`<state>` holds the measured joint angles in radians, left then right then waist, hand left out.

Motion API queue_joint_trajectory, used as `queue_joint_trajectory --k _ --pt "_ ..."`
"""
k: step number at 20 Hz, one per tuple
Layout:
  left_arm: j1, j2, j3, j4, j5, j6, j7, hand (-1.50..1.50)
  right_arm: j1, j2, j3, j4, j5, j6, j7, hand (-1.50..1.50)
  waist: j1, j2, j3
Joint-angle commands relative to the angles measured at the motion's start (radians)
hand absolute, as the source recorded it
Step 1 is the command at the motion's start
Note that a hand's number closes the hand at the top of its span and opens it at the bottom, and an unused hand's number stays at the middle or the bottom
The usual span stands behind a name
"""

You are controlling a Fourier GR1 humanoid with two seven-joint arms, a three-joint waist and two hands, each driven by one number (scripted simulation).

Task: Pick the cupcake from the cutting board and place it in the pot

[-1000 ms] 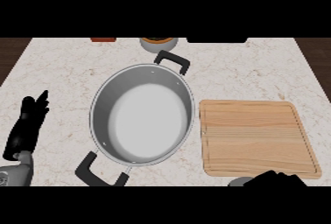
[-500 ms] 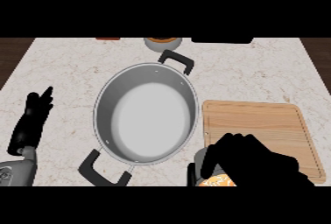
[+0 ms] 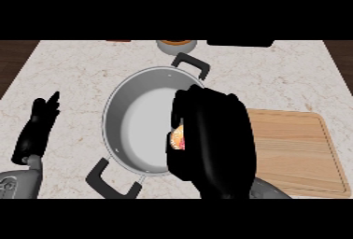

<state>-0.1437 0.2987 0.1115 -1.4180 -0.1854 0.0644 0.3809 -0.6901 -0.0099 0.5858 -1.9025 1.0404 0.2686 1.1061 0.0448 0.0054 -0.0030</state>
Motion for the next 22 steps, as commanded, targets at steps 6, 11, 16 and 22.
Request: queue_joint_trajectory --k 6,11,16,22 --pt "-0.016 0.014 0.008 0.009 0.003 -0.019 -0.001 0.00 -0.048 0.009 0.013 0.342 -0.225 -0.367 0.101 -1.50 0.006 0.005 0.002" --pt "0.026 -0.012 -0.004 0.005 -0.003 -0.007 -0.030 0.00 -0.078 0.009 -0.042 0.361 -0.281 -0.601 0.024 -1.50 0.011 0.004 0.003" --pt "0.001 -0.032 -0.001 -0.010 -0.004 0.019 0.001 0.00 -0.076 0.010 -0.062 0.314 -0.226 -0.836 -0.004 -1.50 -0.011 -0.004 0.004" --pt "0.006 0.014 0.038 -0.026 0.008 -0.003 0.049 0.00 0.095 0.010 -0.106 0.219 -0.108 -0.950 -0.057 -1.50 -0.049 -0.009 0.004"
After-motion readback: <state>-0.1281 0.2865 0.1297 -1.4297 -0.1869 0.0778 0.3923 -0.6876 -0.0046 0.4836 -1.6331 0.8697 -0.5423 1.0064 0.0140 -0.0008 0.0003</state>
